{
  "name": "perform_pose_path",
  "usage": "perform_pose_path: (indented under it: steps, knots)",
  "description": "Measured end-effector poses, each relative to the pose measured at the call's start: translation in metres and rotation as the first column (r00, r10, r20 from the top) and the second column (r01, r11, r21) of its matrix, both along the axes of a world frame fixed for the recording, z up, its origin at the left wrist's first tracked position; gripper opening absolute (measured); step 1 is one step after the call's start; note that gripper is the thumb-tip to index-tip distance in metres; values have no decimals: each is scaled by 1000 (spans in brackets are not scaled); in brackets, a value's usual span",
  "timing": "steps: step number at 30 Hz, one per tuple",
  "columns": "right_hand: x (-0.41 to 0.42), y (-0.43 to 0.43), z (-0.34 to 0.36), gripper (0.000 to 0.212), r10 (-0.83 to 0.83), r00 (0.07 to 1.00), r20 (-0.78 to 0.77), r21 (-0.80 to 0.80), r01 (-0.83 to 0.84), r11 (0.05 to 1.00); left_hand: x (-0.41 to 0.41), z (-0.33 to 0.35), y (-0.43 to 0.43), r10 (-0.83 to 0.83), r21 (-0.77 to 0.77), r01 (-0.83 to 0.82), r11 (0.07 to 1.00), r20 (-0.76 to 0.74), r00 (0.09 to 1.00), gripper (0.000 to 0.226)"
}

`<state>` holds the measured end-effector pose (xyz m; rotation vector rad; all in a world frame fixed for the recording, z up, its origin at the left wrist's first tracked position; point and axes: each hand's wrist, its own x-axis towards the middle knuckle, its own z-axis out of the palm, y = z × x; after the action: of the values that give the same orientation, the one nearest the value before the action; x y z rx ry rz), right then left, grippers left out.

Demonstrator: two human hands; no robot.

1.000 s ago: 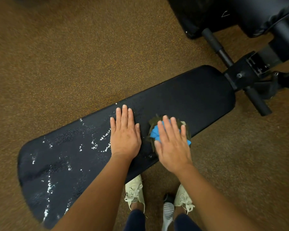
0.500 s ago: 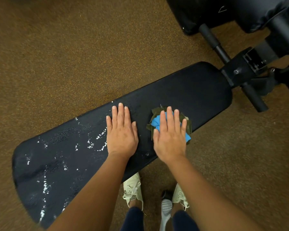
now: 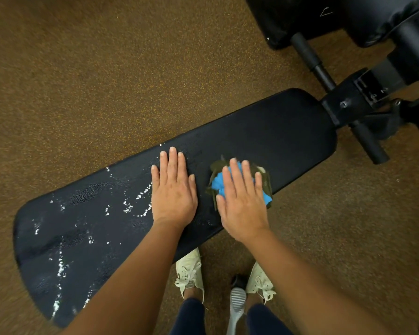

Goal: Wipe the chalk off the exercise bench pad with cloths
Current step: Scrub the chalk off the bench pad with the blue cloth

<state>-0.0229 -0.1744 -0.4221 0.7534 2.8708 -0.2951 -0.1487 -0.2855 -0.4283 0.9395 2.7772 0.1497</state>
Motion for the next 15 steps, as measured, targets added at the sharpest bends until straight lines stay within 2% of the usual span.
perform_pose_path:
  steps: [2,3,5,7,9,10,13,15]
  knots:
    - [18,13,0,62,161,987,-1,-14,-161,987,0,0,0,0,-2,1,1000,5,1000,60]
    - [20,22,-1,61,173,985,-2,-9,-173,985,0,1,0,-3,-3,3,1000,7,1000,60]
    - [10,33,-2,61,71,997,-7,9,-71,997,0,1,0,-6,-3,6,1000,7,1000,60]
    - [-12,24,0,63,-112,994,-6,24,113,993,0,-1,0,-2,-11,2,1000,2,1000,60]
    - [-24,4,1,65,-164,986,-3,19,165,986,0,-1,1,1,-9,-2,1000,-1,1000,60]
    - [-22,-5,1,65,-109,994,-2,14,109,994,0,-1,1,0,-3,0,1000,-1,1000,61]
    - [5,2,0,62,196,980,-16,-13,-197,980,0,-1,0,0,14,0,1000,-1,1000,60]
    - [13,24,-2,61,245,969,-32,0,-245,970,0,0,1,3,24,-3,1000,1,1000,60]
